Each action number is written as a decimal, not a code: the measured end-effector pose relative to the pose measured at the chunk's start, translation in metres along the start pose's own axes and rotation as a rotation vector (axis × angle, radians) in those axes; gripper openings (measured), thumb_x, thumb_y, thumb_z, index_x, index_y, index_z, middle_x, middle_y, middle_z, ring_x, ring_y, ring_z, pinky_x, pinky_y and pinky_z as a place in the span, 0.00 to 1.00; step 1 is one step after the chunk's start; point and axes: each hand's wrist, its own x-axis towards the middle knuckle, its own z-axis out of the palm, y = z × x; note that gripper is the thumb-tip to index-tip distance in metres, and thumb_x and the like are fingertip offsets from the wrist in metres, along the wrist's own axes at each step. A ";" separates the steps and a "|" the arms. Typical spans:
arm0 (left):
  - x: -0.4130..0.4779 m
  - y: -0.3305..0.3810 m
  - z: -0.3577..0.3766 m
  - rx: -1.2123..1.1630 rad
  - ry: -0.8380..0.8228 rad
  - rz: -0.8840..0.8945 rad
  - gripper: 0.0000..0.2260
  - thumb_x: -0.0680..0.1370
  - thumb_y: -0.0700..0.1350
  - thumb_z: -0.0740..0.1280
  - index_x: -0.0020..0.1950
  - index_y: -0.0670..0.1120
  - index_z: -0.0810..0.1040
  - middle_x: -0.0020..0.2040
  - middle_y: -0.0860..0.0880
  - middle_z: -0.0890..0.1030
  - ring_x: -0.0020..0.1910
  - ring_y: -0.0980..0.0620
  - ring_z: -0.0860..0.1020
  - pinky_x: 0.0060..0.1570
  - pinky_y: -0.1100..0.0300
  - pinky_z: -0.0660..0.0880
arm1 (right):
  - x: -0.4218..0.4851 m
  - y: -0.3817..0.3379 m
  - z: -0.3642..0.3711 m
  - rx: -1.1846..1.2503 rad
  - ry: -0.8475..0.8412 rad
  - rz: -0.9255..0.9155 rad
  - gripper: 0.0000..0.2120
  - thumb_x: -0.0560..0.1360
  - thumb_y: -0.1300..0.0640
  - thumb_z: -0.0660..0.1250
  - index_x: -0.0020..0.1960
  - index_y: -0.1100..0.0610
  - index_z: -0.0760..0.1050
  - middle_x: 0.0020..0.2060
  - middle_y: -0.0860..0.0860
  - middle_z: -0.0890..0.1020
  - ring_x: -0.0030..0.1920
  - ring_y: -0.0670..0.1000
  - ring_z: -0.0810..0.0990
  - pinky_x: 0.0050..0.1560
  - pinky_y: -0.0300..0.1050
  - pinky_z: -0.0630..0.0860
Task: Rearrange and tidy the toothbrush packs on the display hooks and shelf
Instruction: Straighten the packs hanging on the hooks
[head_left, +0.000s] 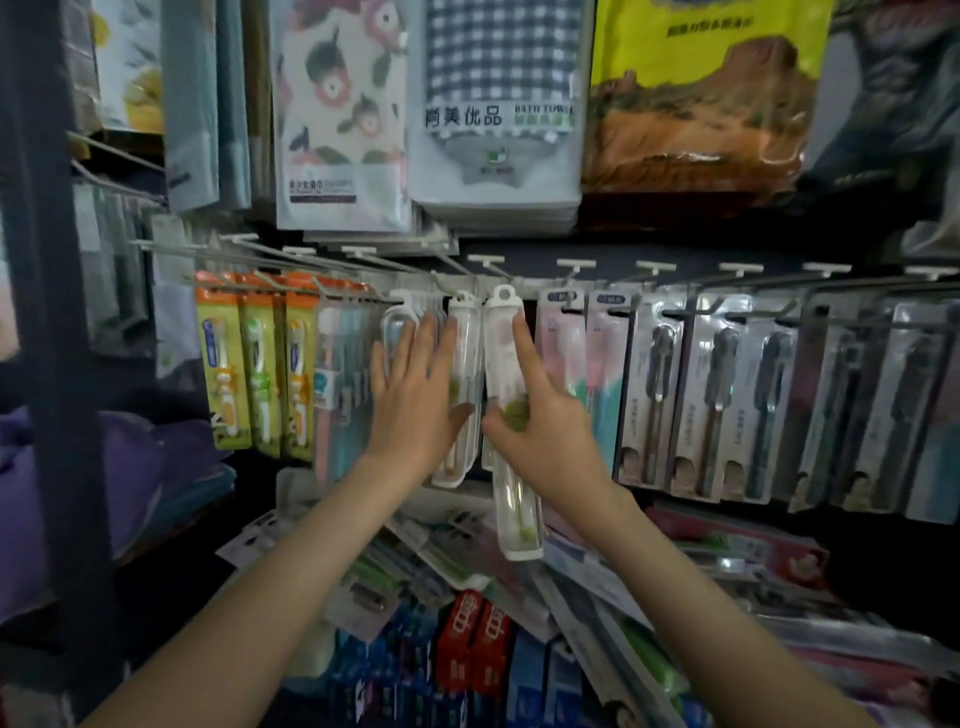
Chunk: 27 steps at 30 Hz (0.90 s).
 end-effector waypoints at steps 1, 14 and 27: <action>0.003 0.001 0.000 -0.032 0.015 -0.019 0.39 0.78 0.54 0.64 0.77 0.48 0.40 0.78 0.47 0.43 0.77 0.49 0.41 0.72 0.49 0.35 | 0.000 -0.002 0.000 -0.008 0.011 -0.019 0.41 0.75 0.55 0.64 0.76 0.42 0.40 0.37 0.44 0.70 0.29 0.41 0.73 0.33 0.34 0.68; -0.024 -0.019 0.005 -0.175 0.165 0.014 0.27 0.78 0.52 0.58 0.76 0.45 0.60 0.75 0.42 0.61 0.74 0.43 0.58 0.71 0.46 0.46 | 0.012 -0.011 0.008 -0.136 -0.120 0.127 0.39 0.76 0.52 0.62 0.77 0.49 0.38 0.35 0.52 0.74 0.31 0.48 0.72 0.31 0.40 0.69; -0.018 -0.053 0.029 0.272 0.006 0.145 0.39 0.71 0.45 0.73 0.76 0.44 0.57 0.76 0.39 0.55 0.75 0.40 0.56 0.71 0.43 0.48 | 0.057 0.049 0.051 -0.280 -0.158 0.370 0.42 0.78 0.57 0.60 0.75 0.48 0.30 0.55 0.62 0.76 0.44 0.57 0.79 0.44 0.52 0.77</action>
